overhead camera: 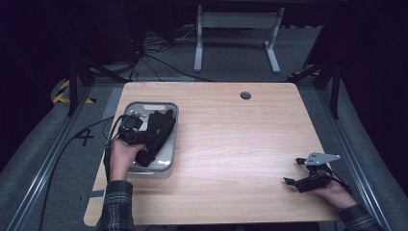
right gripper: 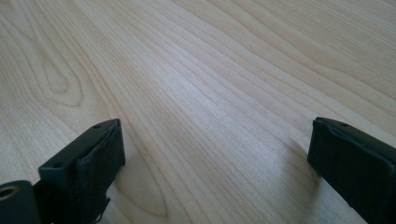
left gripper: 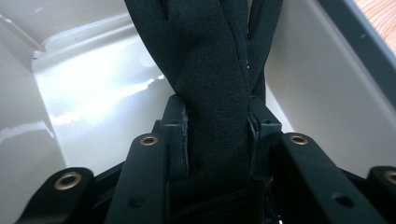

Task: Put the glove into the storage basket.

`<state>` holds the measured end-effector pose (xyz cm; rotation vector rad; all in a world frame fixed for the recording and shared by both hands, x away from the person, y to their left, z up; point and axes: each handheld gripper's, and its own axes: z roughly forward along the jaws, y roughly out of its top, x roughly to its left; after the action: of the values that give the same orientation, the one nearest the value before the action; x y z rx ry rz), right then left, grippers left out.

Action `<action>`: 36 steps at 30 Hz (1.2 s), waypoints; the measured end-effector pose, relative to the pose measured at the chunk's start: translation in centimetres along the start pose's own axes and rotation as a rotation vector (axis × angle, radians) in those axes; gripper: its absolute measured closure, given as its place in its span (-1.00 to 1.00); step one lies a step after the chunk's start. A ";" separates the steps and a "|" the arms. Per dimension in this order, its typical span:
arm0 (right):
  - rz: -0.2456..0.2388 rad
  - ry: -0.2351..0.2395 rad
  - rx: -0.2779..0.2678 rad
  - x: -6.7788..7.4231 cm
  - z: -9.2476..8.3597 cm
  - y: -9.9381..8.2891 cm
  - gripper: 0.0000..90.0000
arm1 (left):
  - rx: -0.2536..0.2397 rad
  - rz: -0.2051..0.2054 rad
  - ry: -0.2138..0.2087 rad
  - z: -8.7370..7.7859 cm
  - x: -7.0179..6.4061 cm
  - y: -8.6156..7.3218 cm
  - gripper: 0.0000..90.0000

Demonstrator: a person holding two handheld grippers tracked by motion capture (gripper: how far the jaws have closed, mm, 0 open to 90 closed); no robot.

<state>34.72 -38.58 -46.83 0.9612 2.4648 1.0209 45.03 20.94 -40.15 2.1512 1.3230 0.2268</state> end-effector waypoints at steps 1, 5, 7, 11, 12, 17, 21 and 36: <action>0.000 0.000 0.000 0.0 0.0 0.0 -0.90 | 0.007 0.000 0.001 0.1 0.1 0.0 0.46; 0.000 0.000 0.000 0.0 0.0 0.0 -0.90 | 0.040 -0.006 0.020 0.6 0.2 -0.1 0.26; 0.000 0.000 0.000 0.0 0.0 0.0 -0.90 | 0.043 -0.014 0.029 0.8 0.4 -0.1 0.13; 0.001 0.000 0.000 0.0 0.0 0.0 -0.90 | 0.036 -0.027 0.046 0.8 0.6 -0.2 -0.15; 0.000 0.000 0.000 0.0 0.0 0.0 -0.90 | 0.032 -0.031 0.052 0.7 0.6 -0.2 -0.24; 0.000 0.000 0.000 0.0 0.0 0.0 -0.90 | 0.015 -0.026 0.074 0.2 0.3 -0.1 -0.61; 0.000 0.000 0.000 0.0 0.0 0.0 -0.90 | -0.015 -0.016 0.069 -0.3 -0.1 0.1 -0.68; 0.000 0.000 0.000 0.0 0.0 0.0 -0.90 | -0.144 0.036 -0.009 -1.9 -4.4 2.4 -0.75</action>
<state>34.72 -38.58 -46.83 0.9619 2.4649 1.0206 43.84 17.16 -36.57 2.0543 1.2252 0.3175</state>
